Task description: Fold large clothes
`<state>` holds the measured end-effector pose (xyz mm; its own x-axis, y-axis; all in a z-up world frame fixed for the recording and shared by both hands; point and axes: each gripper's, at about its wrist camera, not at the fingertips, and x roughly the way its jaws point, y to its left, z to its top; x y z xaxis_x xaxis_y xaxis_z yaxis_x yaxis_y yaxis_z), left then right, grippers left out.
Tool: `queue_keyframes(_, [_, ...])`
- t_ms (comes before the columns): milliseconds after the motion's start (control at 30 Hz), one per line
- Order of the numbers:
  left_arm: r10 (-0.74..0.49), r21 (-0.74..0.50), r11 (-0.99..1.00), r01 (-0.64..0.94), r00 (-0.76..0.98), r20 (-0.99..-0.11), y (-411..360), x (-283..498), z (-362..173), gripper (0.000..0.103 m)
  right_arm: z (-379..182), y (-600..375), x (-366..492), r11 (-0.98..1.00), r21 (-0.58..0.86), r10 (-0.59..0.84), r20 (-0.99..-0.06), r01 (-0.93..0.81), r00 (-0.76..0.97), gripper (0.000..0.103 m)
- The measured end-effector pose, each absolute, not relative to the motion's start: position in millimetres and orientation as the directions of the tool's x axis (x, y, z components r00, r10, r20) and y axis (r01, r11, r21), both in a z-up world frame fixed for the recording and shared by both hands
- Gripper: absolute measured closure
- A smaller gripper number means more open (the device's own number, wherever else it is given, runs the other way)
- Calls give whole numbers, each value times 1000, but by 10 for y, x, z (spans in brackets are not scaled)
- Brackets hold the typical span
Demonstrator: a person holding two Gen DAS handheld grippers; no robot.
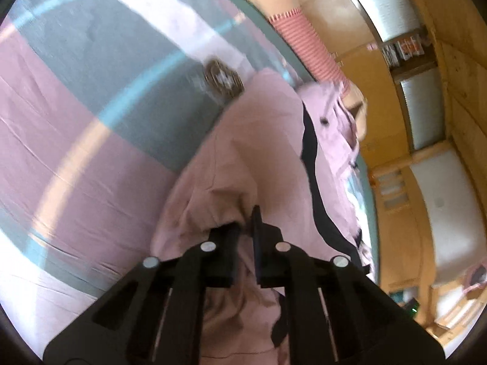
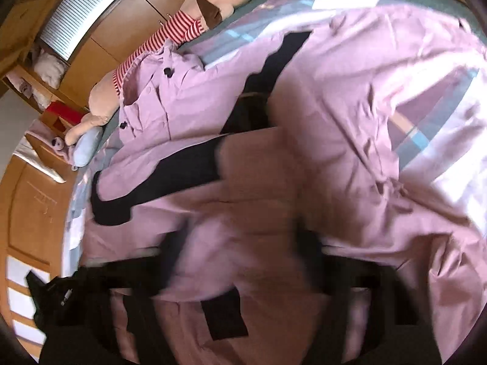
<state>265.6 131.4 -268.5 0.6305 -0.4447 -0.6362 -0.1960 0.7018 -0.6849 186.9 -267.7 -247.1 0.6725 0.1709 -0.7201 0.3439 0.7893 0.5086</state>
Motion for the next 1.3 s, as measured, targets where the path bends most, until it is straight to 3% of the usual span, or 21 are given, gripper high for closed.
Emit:
queue_keyframes(67, [-429,-686,696,-212,644,-634,1392,2639,-2674,95,-2387,-2619,1929,811,519,203,-684,271,701,89])
queue_keyframes(333, [-460,-690,698,-192,618,-638,1305,2631,-2683,90,-1996,-2571,2342,897,383,74,-622,221,780,92])
queue_keyframes(433, [-466,-675,720,-164,606,-645,1201,2638,-2658,86,-1909,-2494,2520,952,224,-41,-577,206,816,92])
queue_keyframes(567, [-453,-634,761,-137,587,-671,1071,2642,-2649,80,-2357,-2520,2873,968,44,-145,-707,248,692,91])
queue_keyframes(633, [-425,-599,791,-126,590,-686,1024,2640,-2617,77,-2672,-2657,2908,953,77,-129,-770,292,625,82])
queue_keyframes(667, [-407,-576,809,-119,593,-694,995,2641,-2588,75,-2721,-2724,2840,943,116,-121,-751,310,649,71])
queue_keyframes(733, [-350,-511,853,-104,611,-710,915,2619,-2512,70,-2717,-2799,2753,929,154,-121,-731,336,671,40])
queue_keyframes(767, [-329,-487,868,-99,620,-712,888,2604,-2492,66,-2678,-2842,2688,918,169,-132,-722,359,679,13])
queue_keyframes(900, [-228,-364,928,-76,658,-718,672,2539,-2406,51,-2441,-2842,2331,855,129,-344,-582,502,737,10])
queue_keyframes(967, [-194,-321,944,-71,668,-718,608,2521,-2395,46,-2355,-2719,2250,882,103,-350,-509,459,786,10])
queue_keyframes(1067, [-175,-301,951,-76,670,-722,597,2522,-2391,45,-2304,-2359,2260,948,-9,-290,-429,317,855,10])
queue_keyframes(1133, [-189,-331,940,-89,671,-717,646,2504,-2381,45,-2366,-2088,2358,965,-129,-262,-438,228,860,10])
queue_keyframes(1300, [-238,-454,879,-147,689,-684,809,2410,-2353,44,-2808,-1755,2734,943,-324,-272,-616,77,739,10])
